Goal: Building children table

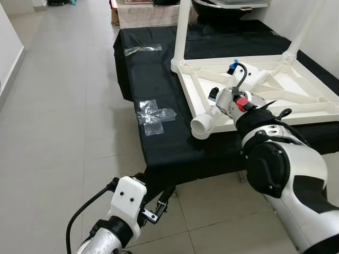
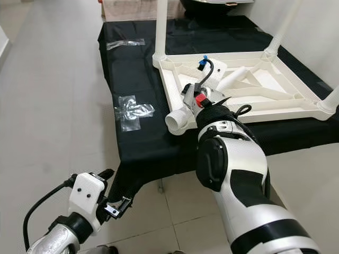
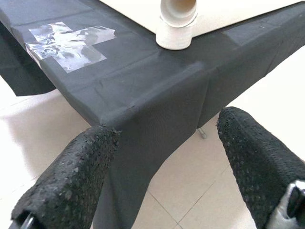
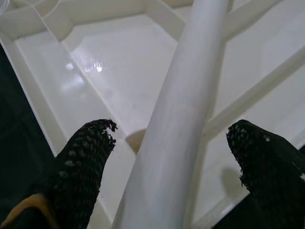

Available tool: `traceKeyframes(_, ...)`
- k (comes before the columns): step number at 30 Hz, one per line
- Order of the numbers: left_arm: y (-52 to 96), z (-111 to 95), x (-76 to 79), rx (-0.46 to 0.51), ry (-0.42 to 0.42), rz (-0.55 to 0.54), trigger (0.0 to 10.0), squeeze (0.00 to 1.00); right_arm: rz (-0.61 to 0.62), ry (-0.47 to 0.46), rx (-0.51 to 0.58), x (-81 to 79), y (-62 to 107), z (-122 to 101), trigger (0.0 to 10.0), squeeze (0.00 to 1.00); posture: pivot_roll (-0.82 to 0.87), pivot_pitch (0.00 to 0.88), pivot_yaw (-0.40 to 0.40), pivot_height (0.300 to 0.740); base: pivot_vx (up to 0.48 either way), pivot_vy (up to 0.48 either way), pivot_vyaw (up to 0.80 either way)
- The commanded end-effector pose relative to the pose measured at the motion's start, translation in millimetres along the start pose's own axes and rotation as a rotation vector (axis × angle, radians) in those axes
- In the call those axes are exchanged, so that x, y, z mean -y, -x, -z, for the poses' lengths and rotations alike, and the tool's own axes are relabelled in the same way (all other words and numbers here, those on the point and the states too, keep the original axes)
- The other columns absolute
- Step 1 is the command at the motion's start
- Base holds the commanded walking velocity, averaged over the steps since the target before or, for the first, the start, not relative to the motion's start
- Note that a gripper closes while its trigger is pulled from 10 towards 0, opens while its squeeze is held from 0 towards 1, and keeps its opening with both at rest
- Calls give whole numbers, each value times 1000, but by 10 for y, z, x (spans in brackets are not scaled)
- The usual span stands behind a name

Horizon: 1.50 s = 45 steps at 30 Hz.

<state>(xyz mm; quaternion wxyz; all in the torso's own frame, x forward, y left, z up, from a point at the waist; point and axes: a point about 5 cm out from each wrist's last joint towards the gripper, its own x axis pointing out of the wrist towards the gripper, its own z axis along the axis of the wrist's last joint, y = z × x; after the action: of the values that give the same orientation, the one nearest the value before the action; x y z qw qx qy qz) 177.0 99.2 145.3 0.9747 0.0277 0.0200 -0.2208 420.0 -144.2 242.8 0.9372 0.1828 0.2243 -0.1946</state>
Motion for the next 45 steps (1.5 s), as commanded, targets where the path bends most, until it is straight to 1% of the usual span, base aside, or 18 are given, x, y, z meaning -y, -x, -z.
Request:
traceKeyframes(1, 6, 36, 24, -15, 1, -3, 10000, 0, -13, -8, -92, -28, -15, 162, 10000, 0, 121, 96, -105, 740, 0, 0, 0)
traceKeyframes(4, 14, 38, 32, -15, 3, -4, 10000, 0, -43, -36, -172, -72, -13, 296, 10000, 0, 118, 94, -108, 740, 0, 0, 0)
traceKeyframes(10, 21, 36, 41, -14, 6, -6, 10000, 0, -49, -47, -233, -92, -16, 424, 10000, 0, 115, 94, -112, 740, 0, 0, 0)
traceKeyframes(11, 22, 32, 43, -13, 5, -10, 10000, 0, -37, -51, -251, -76, -30, 482, 0, 0, 115, 97, -108, 740, 0, 0, 0)
traceKeyframes(21, 15, 17, 24, -8, 2, -25, 10000, 0, -11, -42, -236, -25, -59, 503, 0, 0, 119, 107, -116, 740, 0, 0, 0)
traceKeyframes(25, -2, 14, -7, -6, -5, -35, 10000, 0, -74, -44, -170, -86, -47, 420, 0, 0, 121, 107, -114, 740, 0, 0, 0)
traceKeyframes(26, -6, 11, -19, -4, -9, -41, 10000, 0, -104, -44, -140, -121, -33, 375, 0, 0, 121, 107, -114, 740, 0, 0, 0)
traceKeyframes(28, -17, 11, -89, -2, -23, -79, 10000, 0, -188, -37, 42, -219, 22, 144, 0, 0, 124, 111, -103, 740, 0, 0, 0)
traceKeyframes(29, -17, 11, -89, -2, -23, -79, 10000, 0, -188, -37, 42, -219, 22, 144, 0, 0, 124, 111, -103, 740, 0, 0, 0)
traceKeyframes(30, -23, 8, -118, 1, -32, -93, 10000, 0, -237, -56, 124, -243, 50, 37, 0, 0, 123, 110, -101, 740, 0, 0, 0)
traceKeyframes(31, -23, 8, -118, 1, -32, -93, 10000, 0, -237, -56, 124, -243, 50, 37, 0, 0, 123, 110, -101, 740, 0, 0, 0)
traceKeyframes(35, -54, -2, -211, 8, -47, -132, 10000, 0, -397, -55, 378, -263, 157, -193, 0, 0, 120, 108, -90, 740, 0, 0, 0)
traceKeyframes(36, -54, -2, -211, 8, -47, -132, 10000, 0, -397, -55, 378, -263, 157, -193, 0, 0, 120, 108, -90, 740, 0, 0, 0)
traceKeyframes(37, -81, -20, -284, 15, -50, -167, 10000, 0, -489, -37, 490, -247, 208, -192, 0, 0, 117, 106, -85, 740, 0, 0, 0)
traceKeyframes(40, -103, -48, -346, 25, -47, -192, 10000, 0, -550, -8, 534, -241, 230, -133, 0, 0, 122, 106, -83, 740, 0, 0, 0)
traceKeyframes(43, -190, -223, -625, 75, -13, -284, 10000, 0, -761, 82, 621, -168, 313, 181, 0, 0, 130, 106, -81, 740, 0, 0, 0)
traceKeyframes(44, -190, -223, -625, 75, -13, -284, 10000, 0, -761, 82, 621, -168, 313, 181, 0, 0, 130, 106, -81, 740, 0, 0, 0)
traceKeyframes(45, -236, -319, -747, 104, 11, -308, 10000, 0, -855, 64, 607, -133, 370, 306, 0, 0, 130, 105, -79, 740, 0, 0, 0)
